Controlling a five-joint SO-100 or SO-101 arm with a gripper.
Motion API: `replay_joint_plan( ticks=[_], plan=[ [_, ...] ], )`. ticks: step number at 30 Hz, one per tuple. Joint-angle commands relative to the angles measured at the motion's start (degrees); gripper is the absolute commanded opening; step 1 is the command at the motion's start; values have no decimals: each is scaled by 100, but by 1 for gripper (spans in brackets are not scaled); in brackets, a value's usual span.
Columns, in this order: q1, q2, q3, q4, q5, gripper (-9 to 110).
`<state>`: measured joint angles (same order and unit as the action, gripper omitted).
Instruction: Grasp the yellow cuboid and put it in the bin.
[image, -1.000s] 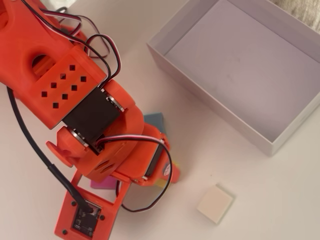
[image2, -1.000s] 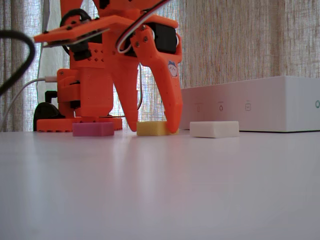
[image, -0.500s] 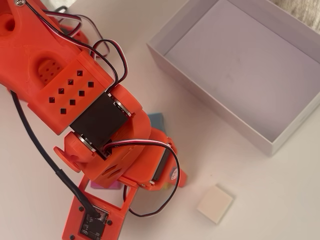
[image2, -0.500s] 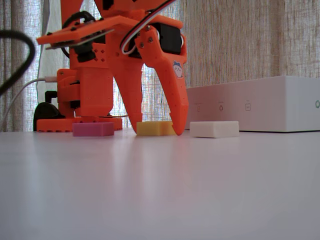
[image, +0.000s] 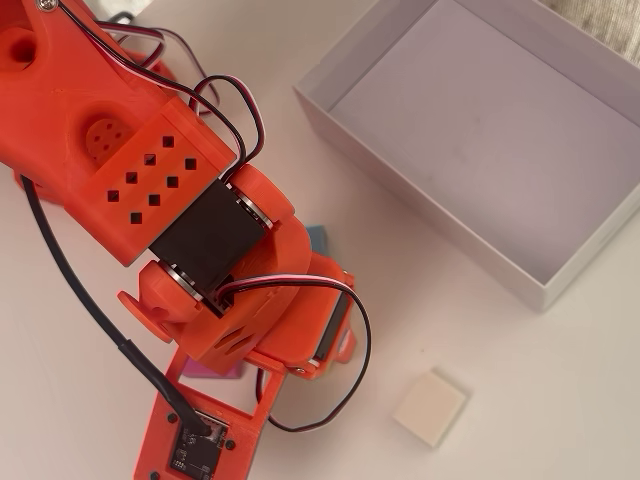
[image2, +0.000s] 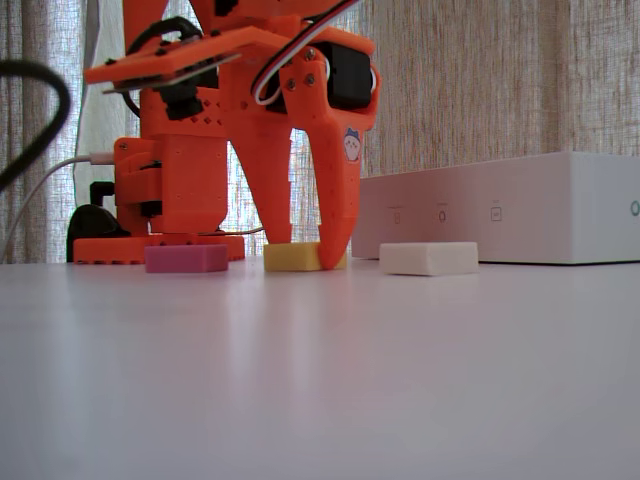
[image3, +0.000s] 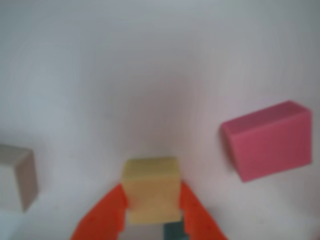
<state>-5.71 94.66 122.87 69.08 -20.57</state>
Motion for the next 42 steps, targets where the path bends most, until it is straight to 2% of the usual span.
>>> replay_joint_plan(
  ticks=[1,9,16,21,26,33,37,42],
  plan=[
    [53,-18,44,-35,-18,-8],
    [316,325,-70,-158,-26,-8],
    [141,1538,-1090,176,-62,-8],
    [-650,2268,-1898,272,-176,-8],
    [-2092,3023,-2259,360,-281,-8],
    [-3779,3533,-1652,202,-343,-8],
    [-4166,3472,-773,105,-343,-8],
    [-4315,3472,721,-554,-369,-8]
  ],
)
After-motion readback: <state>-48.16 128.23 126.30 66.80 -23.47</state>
